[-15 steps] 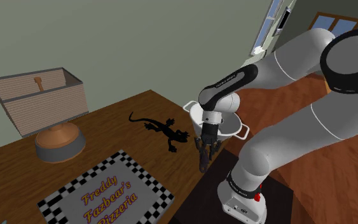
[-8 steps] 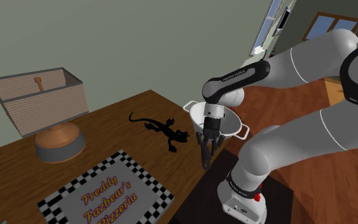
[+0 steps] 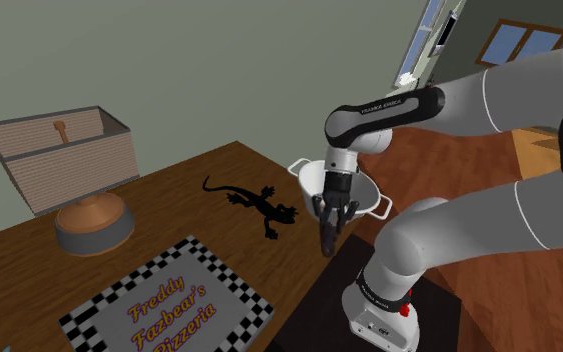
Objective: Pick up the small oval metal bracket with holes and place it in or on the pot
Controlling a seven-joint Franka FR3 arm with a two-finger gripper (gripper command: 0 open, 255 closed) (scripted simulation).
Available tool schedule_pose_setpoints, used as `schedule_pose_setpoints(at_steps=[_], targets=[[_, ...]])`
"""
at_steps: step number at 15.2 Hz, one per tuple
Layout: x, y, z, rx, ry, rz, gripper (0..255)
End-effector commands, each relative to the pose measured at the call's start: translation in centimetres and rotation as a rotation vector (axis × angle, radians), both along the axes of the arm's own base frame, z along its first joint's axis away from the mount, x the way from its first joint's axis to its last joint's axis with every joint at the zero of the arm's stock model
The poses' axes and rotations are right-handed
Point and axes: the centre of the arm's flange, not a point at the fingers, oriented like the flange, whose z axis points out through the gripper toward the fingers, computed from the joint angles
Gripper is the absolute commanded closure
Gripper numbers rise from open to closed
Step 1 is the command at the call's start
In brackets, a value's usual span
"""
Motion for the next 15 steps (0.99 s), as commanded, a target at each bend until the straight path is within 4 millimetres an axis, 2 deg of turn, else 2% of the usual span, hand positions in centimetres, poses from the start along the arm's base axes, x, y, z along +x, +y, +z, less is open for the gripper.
schedule_pose_setpoints(at_steps=[1, 15], targets=[[-0.1, 0.1, 1.1, 0.000, 0.001, 0.000, 255], [-0.1, 0.1, 8.1, 0.000, 0.001, 0.000, 255]])
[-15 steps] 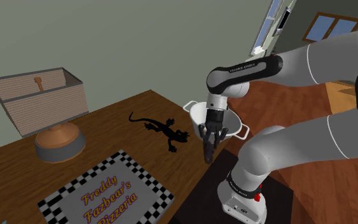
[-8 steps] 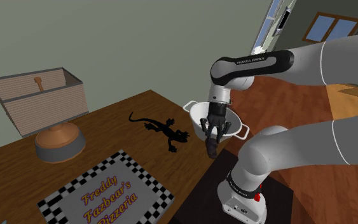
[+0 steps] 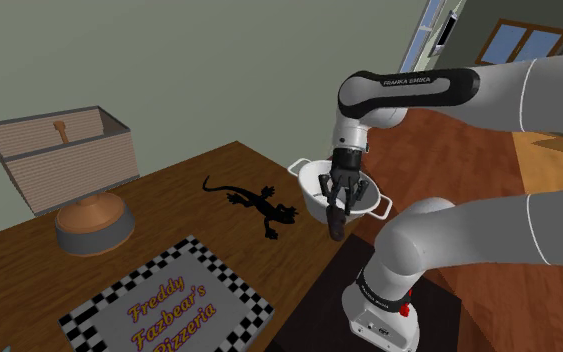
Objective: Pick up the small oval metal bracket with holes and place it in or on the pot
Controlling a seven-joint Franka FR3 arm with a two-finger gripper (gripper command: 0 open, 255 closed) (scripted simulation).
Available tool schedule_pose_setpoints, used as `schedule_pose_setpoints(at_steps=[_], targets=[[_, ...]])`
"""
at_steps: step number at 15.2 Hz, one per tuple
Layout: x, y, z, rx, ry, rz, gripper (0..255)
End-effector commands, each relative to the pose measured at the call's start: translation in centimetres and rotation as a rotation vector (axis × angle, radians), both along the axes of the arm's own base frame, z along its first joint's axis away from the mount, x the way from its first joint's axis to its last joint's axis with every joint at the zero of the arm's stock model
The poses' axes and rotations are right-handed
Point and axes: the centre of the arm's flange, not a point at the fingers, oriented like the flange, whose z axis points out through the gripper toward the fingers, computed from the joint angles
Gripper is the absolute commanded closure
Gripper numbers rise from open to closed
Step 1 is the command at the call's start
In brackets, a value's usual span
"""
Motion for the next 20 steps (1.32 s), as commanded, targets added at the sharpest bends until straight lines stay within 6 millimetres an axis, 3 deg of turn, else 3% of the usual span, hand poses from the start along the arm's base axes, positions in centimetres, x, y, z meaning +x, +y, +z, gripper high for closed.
schedule_pose_setpoints(at_steps=[1, 20], targets=[[0.5, -1.2, 0.4, 0.000, 0.000, 0.000, 255], [9.8, -24.5, 0.5, 0.000, 0.000, 0.000, 255]])
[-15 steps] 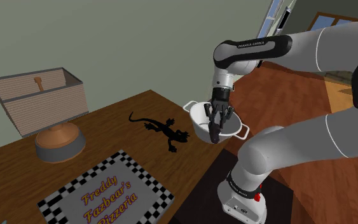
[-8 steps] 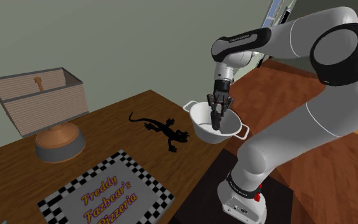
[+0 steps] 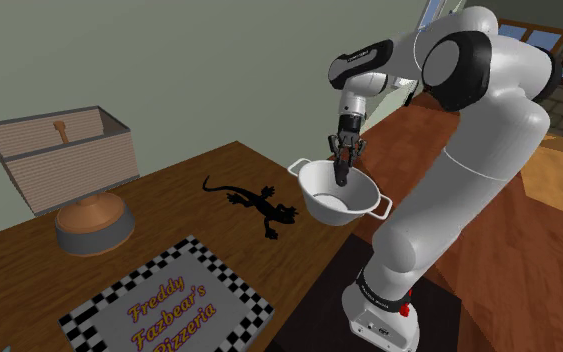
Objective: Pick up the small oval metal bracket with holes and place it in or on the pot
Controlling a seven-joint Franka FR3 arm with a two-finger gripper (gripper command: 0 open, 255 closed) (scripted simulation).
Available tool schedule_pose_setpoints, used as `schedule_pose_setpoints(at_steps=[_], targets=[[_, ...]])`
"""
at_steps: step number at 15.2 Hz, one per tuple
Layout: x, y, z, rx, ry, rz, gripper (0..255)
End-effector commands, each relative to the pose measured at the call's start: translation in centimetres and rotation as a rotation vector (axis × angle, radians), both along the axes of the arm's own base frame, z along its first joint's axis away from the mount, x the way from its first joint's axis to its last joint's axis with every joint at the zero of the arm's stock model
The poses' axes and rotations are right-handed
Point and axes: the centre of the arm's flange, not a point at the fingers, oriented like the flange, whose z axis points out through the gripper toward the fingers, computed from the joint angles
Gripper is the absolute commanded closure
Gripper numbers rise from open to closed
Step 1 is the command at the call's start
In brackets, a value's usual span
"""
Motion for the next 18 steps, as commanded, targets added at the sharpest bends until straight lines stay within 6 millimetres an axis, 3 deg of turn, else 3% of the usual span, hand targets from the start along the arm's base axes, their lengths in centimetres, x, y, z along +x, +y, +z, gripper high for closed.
schedule_pose_setpoints(at_steps=[1, 14, 18], targets=[[1.1, -2.9, 0.1, 0.000, 0.000, 0.002, 255], [1.1, -2.9, -6.7, 0.000, 0.000, 0.002, 255], [1.1, -2.9, -7.1, 0.000, 0.000, 0.002, 255]])
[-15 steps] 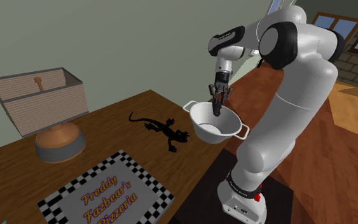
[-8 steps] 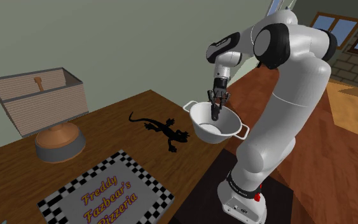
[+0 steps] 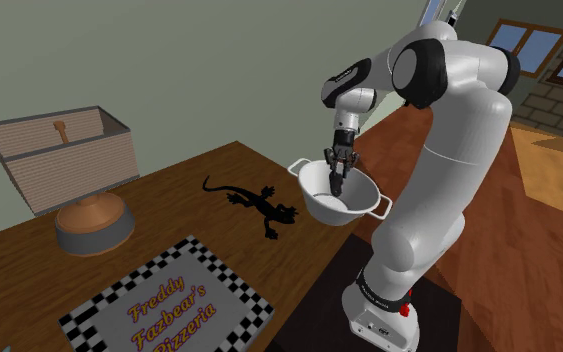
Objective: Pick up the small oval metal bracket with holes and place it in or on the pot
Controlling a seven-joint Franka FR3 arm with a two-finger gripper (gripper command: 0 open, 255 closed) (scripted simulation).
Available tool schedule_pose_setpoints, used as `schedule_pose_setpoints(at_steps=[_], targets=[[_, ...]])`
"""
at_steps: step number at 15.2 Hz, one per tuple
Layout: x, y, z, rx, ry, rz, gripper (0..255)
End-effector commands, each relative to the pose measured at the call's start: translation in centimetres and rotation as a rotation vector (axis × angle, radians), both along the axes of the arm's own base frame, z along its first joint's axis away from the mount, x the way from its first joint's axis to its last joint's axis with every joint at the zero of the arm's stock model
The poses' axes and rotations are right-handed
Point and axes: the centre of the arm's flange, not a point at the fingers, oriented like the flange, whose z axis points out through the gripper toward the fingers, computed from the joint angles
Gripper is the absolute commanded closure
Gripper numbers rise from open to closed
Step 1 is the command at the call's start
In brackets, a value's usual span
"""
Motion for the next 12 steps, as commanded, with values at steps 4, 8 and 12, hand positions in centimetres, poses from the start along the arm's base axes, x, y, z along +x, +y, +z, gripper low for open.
schedule_pose_setpoints(at_steps=[4, 8, 12], targets=[[0.0, 0.0, -0.1, 0.000, 0.000, 0.000, 255], [0.0, 0.0, -0.1, 0.000, 0.000, 0.000, 0], [0.9, -1.2, 2.1, 0.000, 0.000, 0.000, 0]])
